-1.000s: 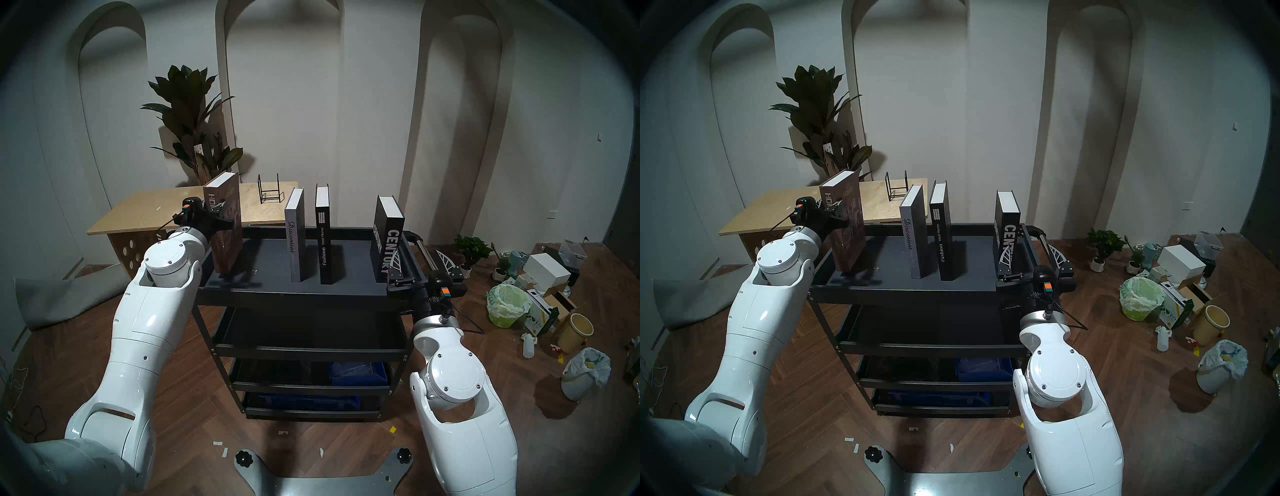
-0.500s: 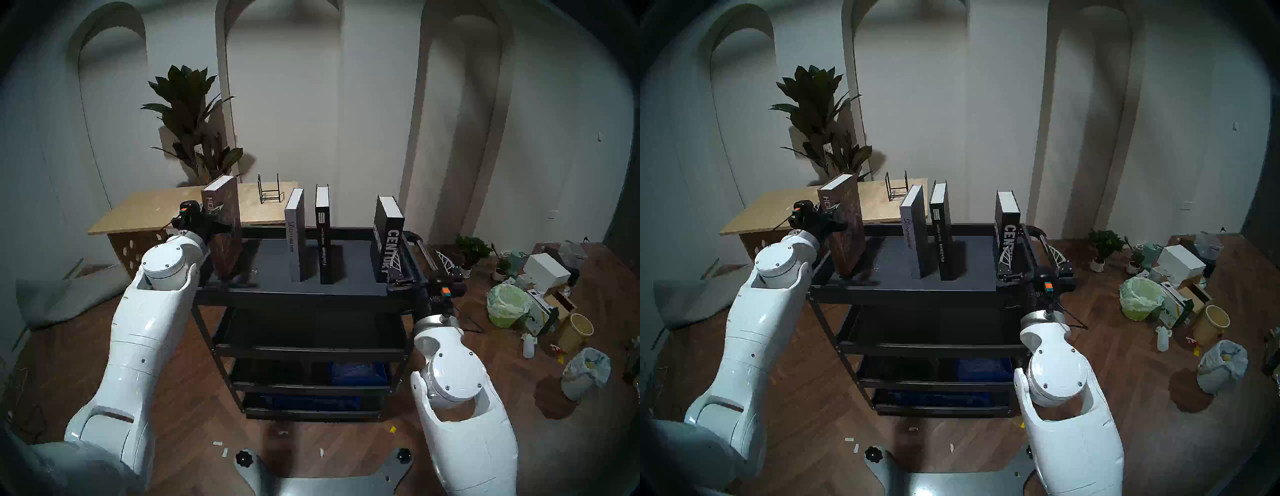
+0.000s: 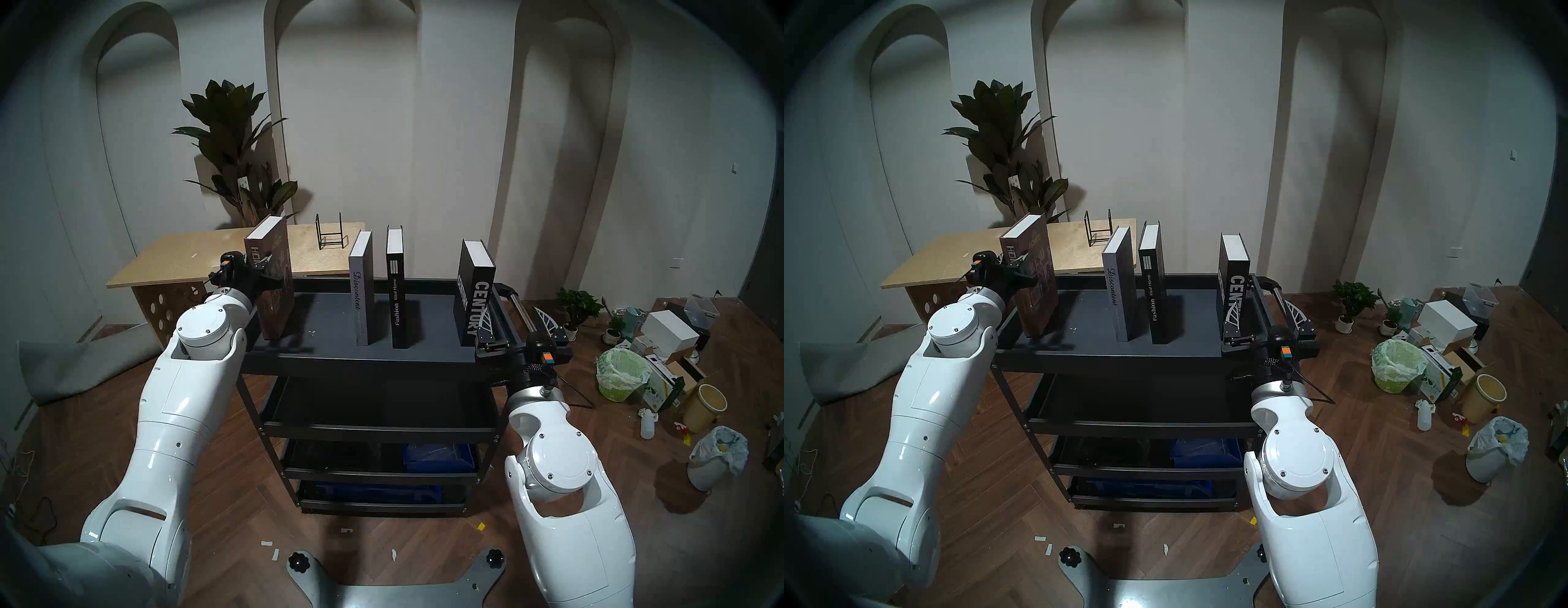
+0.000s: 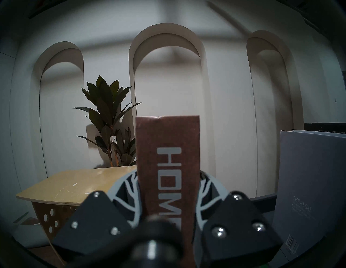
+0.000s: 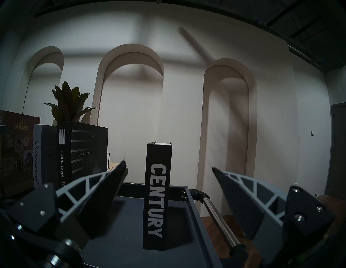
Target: Sort the books onto the shelf by size, largest to the left
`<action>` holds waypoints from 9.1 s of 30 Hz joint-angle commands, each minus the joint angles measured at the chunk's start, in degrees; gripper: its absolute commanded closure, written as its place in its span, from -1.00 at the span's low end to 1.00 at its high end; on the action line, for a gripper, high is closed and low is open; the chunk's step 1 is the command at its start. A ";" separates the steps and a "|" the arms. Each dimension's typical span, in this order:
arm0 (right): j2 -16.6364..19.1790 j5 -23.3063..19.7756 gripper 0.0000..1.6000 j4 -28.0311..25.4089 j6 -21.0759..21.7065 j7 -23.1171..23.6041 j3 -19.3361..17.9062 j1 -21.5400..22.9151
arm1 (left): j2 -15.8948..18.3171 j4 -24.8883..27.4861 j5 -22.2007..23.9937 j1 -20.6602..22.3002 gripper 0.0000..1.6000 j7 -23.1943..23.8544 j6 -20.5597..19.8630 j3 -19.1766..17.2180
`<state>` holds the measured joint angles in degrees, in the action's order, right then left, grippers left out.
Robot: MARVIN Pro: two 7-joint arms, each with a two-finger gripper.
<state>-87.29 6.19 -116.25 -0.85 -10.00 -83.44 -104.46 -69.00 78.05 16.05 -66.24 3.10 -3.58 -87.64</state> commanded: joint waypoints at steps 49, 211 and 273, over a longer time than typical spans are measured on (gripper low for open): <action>-0.15 -0.61 -1.00 1.07 -0.21 0.25 -0.26 2.19 | 1.14 6.19 -1.77 -3.25 -1.00 -1.76 0.38 -0.43; -12.36 -13.21 -1.00 36.39 -5.54 -37.72 40.98 40.71 | -3.09 32.91 13.81 -45.58 -1.00 -4.91 -0.78 -30.82; -21.38 -18.53 -1.00 66.63 -15.20 -35.70 36.69 54.66 | -2.52 30.63 12.80 -43.26 -1.00 -5.03 -1.74 -29.77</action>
<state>-106.34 -13.18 -52.52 -14.35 -45.75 -46.85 -53.56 -71.77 107.51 28.69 -110.25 -1.97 -5.35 -117.48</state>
